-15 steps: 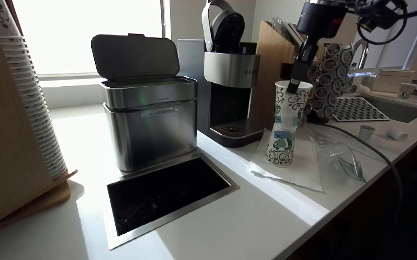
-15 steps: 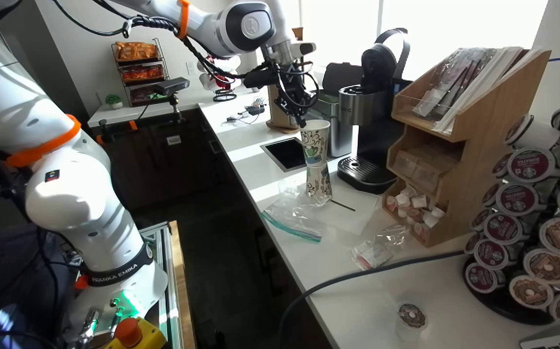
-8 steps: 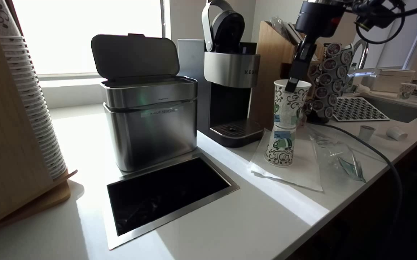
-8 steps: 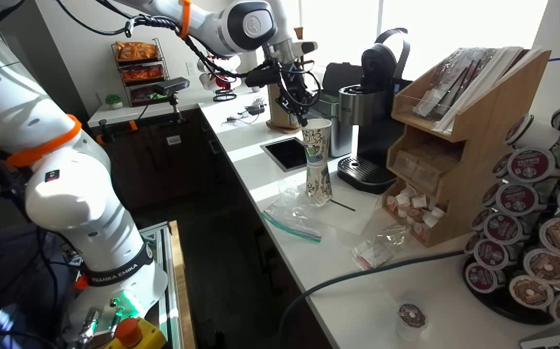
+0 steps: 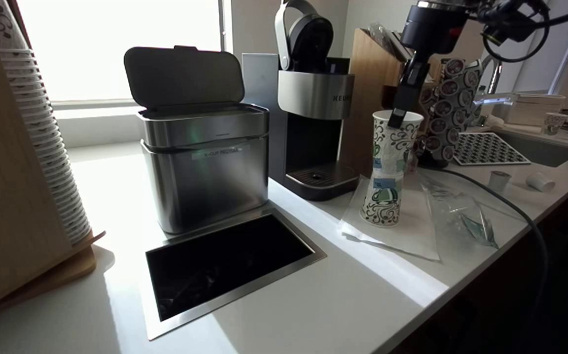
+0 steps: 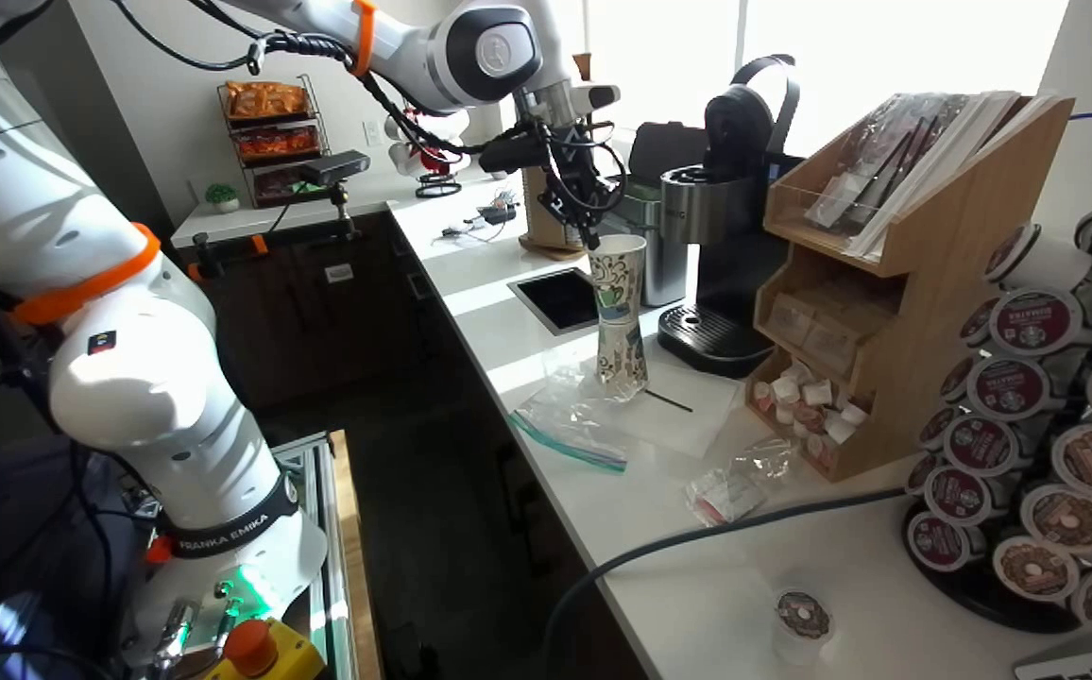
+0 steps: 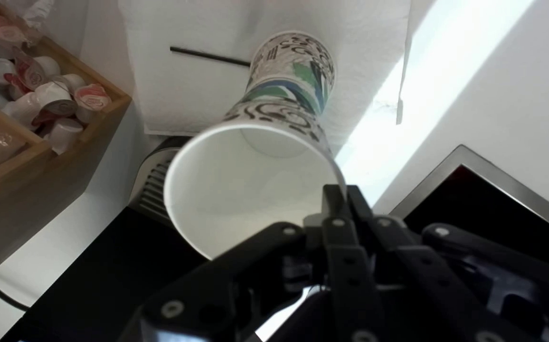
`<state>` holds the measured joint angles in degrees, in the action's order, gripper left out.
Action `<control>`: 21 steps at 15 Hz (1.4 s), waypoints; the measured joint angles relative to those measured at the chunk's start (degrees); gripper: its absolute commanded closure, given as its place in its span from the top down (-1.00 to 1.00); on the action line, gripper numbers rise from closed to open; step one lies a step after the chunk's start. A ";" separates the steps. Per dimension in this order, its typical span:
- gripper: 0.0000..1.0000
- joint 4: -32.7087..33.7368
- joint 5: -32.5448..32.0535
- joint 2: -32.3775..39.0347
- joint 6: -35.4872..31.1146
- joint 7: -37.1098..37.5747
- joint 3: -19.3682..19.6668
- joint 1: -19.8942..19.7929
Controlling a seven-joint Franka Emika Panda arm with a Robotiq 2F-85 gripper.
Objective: Place the right-side-up cup on the upside down cup
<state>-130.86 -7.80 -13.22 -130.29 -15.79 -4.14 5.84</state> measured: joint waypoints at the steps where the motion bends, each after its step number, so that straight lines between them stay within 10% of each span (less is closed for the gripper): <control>1: -0.94 0.00 0.00 0.00 0.00 0.00 0.00 0.00; 2: -0.42 0.00 0.00 0.00 0.00 0.00 0.00 0.00; 12: 0.92 0.00 0.00 0.00 0.00 0.00 0.00 0.00; 21: 1.00 0.52 0.00 -0.94 0.00 1.29 0.19 -0.04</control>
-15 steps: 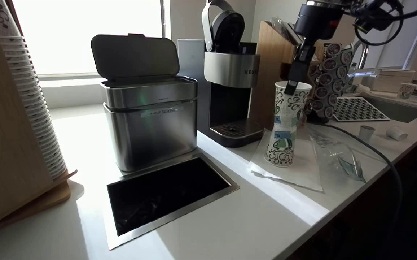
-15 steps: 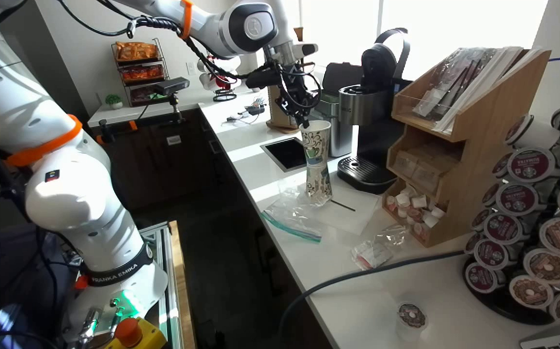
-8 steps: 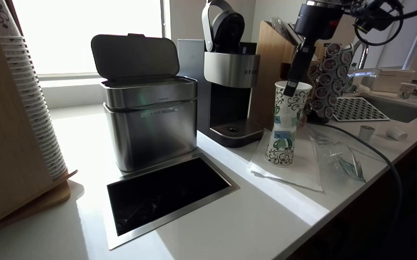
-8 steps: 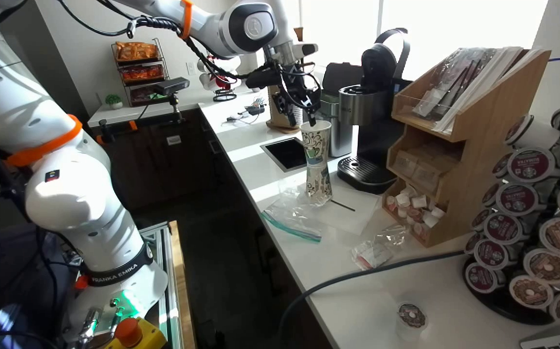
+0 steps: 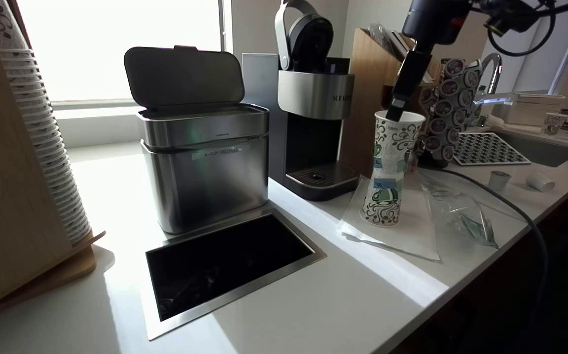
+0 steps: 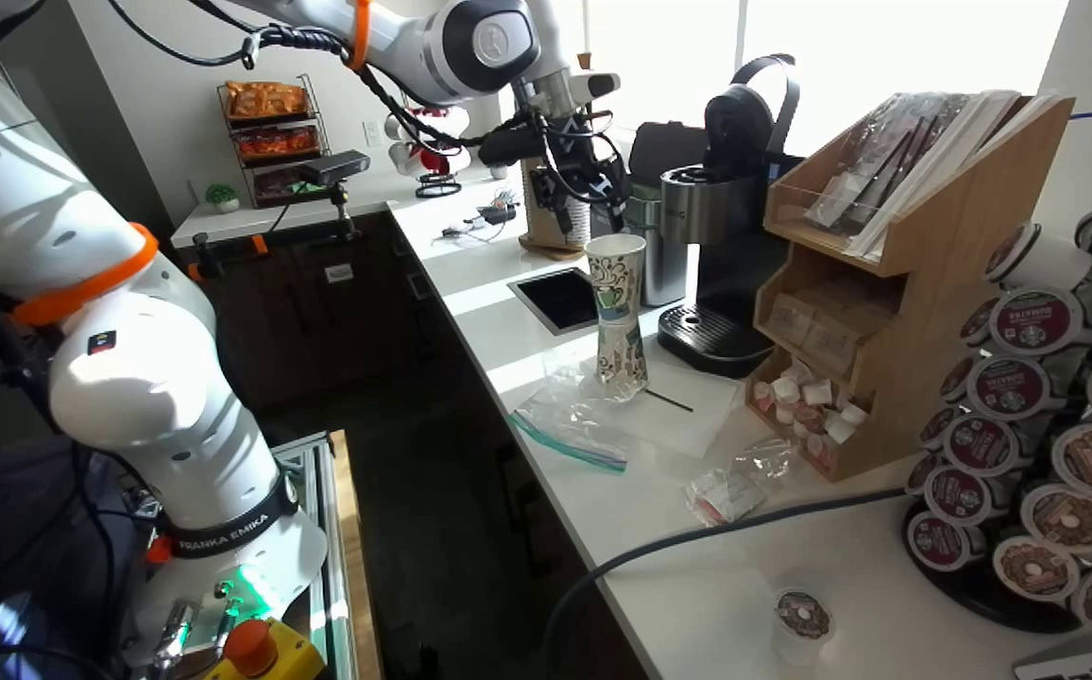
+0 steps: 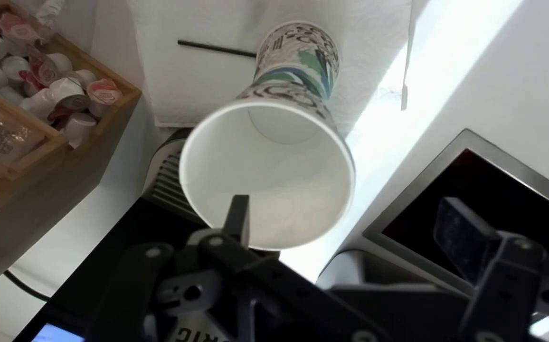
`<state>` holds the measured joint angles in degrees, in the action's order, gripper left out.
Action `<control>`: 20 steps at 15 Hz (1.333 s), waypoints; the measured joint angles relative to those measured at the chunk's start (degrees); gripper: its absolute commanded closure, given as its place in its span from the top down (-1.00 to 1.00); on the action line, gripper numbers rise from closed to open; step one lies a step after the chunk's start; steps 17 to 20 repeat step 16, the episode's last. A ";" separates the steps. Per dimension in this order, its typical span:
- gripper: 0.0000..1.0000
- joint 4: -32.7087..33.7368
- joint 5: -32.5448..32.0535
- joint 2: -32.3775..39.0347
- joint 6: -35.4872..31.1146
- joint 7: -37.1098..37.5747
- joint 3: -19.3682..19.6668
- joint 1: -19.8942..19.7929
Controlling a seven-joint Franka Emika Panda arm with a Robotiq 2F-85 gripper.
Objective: Place the right-side-up cup on the upside down cup
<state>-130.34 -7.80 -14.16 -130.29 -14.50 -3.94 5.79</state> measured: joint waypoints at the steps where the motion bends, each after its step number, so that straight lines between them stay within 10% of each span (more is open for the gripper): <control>1: 1.00 0.00 0.00 -0.30 0.00 0.39 0.12 -0.03; 20: 1.00 -0.59 1.16 -5.67 -0.19 8.68 2.11 -2.07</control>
